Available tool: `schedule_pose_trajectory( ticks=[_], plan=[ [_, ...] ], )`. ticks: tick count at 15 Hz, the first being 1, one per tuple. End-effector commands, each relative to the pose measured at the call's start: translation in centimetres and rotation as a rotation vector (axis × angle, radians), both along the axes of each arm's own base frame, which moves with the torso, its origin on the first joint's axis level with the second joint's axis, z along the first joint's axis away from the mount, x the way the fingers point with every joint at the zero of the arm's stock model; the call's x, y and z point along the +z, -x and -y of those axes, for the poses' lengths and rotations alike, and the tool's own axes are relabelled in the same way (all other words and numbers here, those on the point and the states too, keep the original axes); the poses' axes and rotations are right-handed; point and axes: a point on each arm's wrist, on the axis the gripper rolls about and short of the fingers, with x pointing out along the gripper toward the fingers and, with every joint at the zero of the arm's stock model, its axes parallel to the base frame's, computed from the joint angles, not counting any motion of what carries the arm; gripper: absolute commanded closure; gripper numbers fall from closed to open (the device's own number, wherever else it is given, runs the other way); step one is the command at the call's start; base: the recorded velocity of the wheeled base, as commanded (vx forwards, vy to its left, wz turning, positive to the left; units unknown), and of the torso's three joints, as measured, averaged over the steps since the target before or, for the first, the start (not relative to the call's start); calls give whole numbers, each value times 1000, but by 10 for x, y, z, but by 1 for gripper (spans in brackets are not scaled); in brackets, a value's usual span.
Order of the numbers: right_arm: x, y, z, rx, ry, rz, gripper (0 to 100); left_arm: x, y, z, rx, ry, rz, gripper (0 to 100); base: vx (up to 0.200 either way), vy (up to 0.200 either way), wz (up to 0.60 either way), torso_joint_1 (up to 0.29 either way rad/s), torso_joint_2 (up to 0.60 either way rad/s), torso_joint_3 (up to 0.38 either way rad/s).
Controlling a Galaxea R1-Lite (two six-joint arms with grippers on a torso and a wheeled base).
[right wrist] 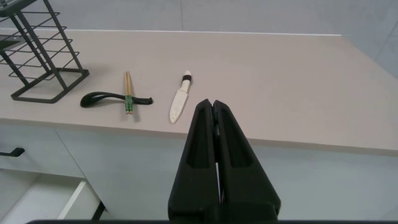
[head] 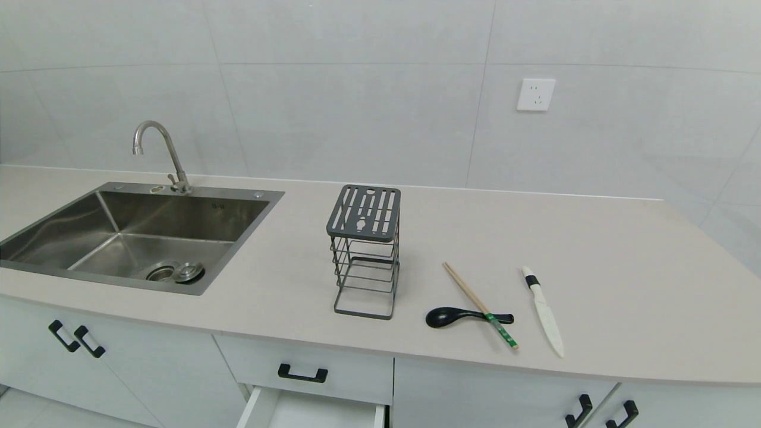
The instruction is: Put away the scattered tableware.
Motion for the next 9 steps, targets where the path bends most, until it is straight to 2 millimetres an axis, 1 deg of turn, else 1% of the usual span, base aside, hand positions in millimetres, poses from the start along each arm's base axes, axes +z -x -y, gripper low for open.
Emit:
schedule_pose_trajectory(
  ticks=[1, 5, 9],
  plan=[
    [0, 0, 0, 2, 0, 0, 100, 0, 0, 0, 0, 0, 0, 0, 0, 0, 0, 0, 0, 0],
    [0, 0, 0, 1, 34, 2, 100, 0, 0, 0, 0, 0, 0, 0, 0, 0, 0, 0, 0, 0],
    [0, 0, 0, 1, 17, 2, 100, 0, 0, 0, 0, 0, 0, 0, 0, 0, 0, 0, 0, 0]
  ],
)
